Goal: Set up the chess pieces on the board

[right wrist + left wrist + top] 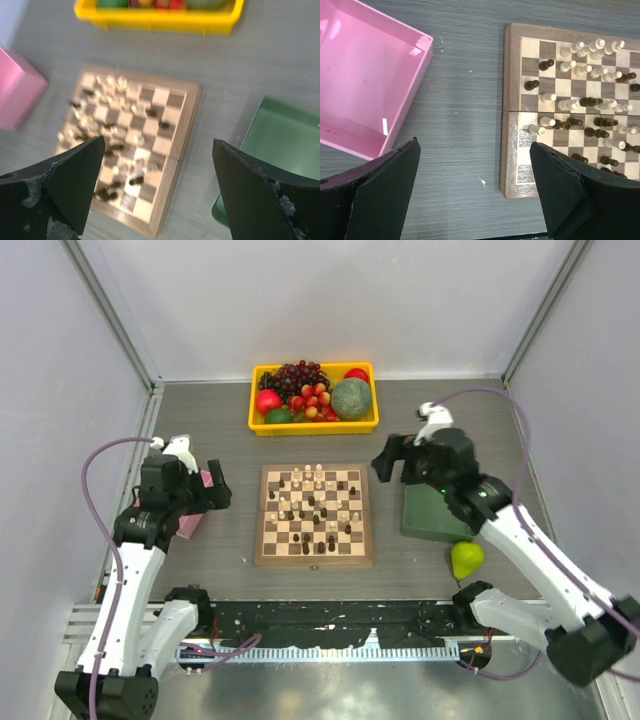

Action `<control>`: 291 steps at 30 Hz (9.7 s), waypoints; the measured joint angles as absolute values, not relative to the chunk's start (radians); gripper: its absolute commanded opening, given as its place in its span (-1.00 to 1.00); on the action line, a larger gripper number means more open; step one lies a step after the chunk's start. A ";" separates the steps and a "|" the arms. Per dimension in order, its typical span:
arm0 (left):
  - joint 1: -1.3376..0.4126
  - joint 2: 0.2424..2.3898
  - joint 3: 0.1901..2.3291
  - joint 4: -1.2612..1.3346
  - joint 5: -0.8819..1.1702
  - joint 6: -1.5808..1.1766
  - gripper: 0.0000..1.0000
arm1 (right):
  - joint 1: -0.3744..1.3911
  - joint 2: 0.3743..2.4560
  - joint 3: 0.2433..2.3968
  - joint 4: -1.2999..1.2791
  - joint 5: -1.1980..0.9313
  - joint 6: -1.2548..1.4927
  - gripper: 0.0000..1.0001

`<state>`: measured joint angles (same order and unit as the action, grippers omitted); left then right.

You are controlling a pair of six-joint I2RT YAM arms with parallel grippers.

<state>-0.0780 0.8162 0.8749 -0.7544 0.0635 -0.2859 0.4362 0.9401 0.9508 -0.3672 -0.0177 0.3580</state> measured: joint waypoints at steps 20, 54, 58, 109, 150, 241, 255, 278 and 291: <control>-0.078 0.622 0.846 -0.833 -0.056 -0.227 0.98 | 0.752 1.196 0.904 -0.441 0.206 0.297 0.47; -0.078 0.535 0.945 -0.789 -0.123 -0.123 0.98 | 0.754 1.246 0.964 -0.443 0.210 0.332 0.93; -0.078 0.497 0.808 -0.745 -0.123 -0.131 0.98 | 0.754 1.246 0.980 -0.445 0.213 0.327 0.82; -0.078 0.607 0.764 -0.759 -0.124 -0.145 0.98 | 0.809 1.388 1.155 -0.585 0.163 0.411 0.17; -0.078 0.694 0.764 -0.760 -0.157 -0.145 0.98 | 0.865 1.705 1.352 -0.653 0.041 0.424 -0.03; -0.078 0.714 0.764 -0.760 -0.161 -0.145 0.98 | 0.869 1.580 1.291 -0.633 0.131 0.520 -0.52; -0.078 0.744 0.764 -0.760 -0.160 -0.145 0.98 | 0.977 1.347 0.999 -0.699 0.170 0.568 -0.53; -0.078 0.764 0.765 -0.762 -0.162 -0.145 0.98 | 1.020 1.480 0.970 -0.586 0.197 0.570 -0.53; -0.078 0.770 0.765 -0.762 -0.164 -0.145 0.98 | 1.024 1.491 0.970 -0.578 0.196 0.563 -0.53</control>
<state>-0.0780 0.7704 0.7650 -0.7624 -0.1642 -0.1448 1.0237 1.4914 0.9703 -0.5781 0.1955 0.5632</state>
